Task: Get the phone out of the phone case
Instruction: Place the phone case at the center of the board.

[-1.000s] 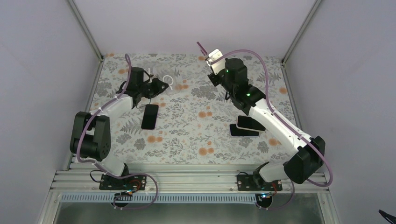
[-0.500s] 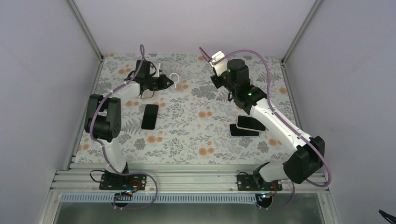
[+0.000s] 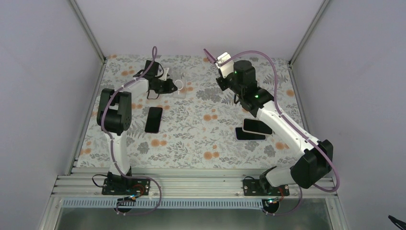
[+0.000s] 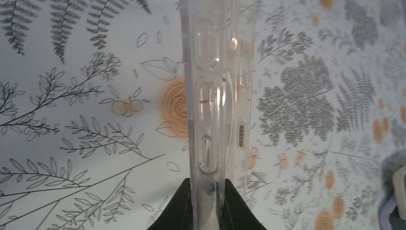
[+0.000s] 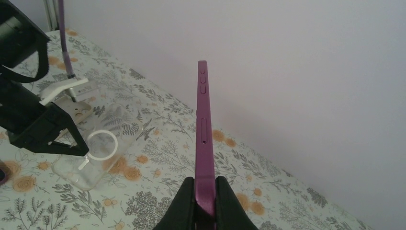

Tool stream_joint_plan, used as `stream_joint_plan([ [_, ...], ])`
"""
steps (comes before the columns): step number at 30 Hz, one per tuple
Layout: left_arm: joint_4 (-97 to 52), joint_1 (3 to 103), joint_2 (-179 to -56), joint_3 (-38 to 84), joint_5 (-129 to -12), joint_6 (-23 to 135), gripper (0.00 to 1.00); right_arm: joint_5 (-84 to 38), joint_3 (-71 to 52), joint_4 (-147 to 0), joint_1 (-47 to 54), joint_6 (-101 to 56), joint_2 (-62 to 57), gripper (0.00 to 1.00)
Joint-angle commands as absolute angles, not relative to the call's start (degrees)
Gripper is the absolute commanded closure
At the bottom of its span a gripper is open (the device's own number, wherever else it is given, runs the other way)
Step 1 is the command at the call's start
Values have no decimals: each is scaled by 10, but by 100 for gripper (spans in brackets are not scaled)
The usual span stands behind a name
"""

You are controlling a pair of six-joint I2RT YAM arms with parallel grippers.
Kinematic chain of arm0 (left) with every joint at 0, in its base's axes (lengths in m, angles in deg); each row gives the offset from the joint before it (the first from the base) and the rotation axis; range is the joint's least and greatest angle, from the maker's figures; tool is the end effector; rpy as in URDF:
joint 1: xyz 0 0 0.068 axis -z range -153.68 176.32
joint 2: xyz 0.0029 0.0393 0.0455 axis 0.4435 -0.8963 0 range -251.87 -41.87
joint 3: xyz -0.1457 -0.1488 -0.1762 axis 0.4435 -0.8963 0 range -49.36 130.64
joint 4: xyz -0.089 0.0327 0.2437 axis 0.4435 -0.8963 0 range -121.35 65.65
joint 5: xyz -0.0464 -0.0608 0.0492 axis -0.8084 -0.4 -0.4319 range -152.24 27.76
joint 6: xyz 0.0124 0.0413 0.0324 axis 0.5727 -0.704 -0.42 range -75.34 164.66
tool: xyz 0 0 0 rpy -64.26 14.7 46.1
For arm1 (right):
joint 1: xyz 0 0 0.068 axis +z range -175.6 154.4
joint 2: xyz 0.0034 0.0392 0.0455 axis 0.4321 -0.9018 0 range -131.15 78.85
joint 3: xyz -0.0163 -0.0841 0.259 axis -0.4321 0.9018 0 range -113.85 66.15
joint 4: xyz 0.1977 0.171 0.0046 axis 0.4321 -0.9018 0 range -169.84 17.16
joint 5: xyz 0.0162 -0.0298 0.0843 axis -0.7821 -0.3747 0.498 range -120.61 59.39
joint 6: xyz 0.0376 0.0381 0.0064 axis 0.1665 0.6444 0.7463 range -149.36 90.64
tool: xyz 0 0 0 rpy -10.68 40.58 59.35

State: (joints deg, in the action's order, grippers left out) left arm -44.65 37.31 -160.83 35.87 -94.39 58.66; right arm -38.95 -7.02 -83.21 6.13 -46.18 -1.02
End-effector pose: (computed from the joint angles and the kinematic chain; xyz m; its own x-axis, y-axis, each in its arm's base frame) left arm 0.4344 -0.1035 0.1741 -0.8841 -0.0371 -0.4658 0.2620 0.7860 -0.5600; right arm 0.2819 0.1682 0.3722 -0.1226 -0.4125 -0.9027 -0.4576 0.8306 -0.3174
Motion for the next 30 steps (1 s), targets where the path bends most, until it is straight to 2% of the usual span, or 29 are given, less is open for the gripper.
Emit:
stream_joint_plan([
  [1,-493,370,-1634,397,-919,552,98,-383,-69,-797,56,-450,2,96],
  [21,-560,373,-1702,460,-767,529,97,-374,-68,-795,56,-456,-10,96],
  [26,-569,376,-1709,467,-735,527,90,-371,-73,-797,56,-454,-16,96],
  [30,-569,380,-1714,465,-730,526,89,-370,-74,-798,56,-455,-17,96],
])
